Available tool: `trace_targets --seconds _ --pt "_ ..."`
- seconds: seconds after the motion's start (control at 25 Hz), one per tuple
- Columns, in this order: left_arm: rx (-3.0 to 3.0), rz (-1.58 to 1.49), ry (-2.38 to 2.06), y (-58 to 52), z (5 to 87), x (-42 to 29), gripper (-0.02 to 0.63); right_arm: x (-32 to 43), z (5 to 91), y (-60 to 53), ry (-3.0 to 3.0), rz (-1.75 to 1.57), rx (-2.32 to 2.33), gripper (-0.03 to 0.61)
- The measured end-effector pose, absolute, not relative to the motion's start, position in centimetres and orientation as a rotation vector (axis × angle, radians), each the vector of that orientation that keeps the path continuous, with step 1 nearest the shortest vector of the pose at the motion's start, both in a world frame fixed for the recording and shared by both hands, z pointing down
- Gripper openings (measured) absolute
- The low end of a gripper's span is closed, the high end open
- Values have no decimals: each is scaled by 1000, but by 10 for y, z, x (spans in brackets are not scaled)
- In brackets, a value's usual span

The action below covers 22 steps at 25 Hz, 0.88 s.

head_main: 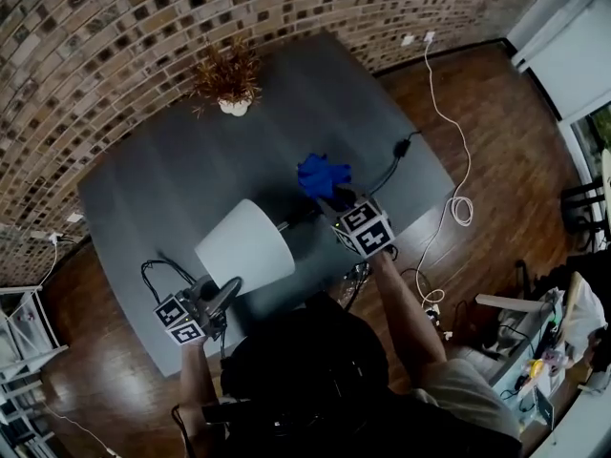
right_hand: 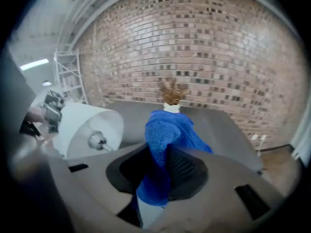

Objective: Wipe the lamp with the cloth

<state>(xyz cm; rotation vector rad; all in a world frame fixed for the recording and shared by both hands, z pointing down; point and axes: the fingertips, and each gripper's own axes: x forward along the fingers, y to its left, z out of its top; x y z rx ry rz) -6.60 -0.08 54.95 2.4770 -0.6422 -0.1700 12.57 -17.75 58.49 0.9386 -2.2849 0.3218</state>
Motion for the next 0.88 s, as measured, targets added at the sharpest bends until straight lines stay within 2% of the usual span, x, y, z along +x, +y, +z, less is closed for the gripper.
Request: trace_targets --seconds 0.12,0.2,0.32,0.48,0.6,0.76,0.88 --pt "2530 -127 -596 9 553 -59 17 70 615 -154 -2283 388 680 95" --pt "2542 -109 -578 13 555 -54 14 69 641 -156 -2164 353 638 95" --pt "2558 -81 -569 16 556 -48 12 126 653 -191 -1979 274 795 95" --pt "2578 -63 -573 20 556 -46 12 193 609 -247 -1826 107 1026 95" --pt "2592 -55 -575 23 557 -47 12 146 591 -241 -2048 211 906 95" --pt "2611 -14 -587 23 561 -47 12 63 637 -194 -2086 295 453 95" --pt "2606 23 -609 23 563 -47 12 63 680 -186 -1894 221 305 95"
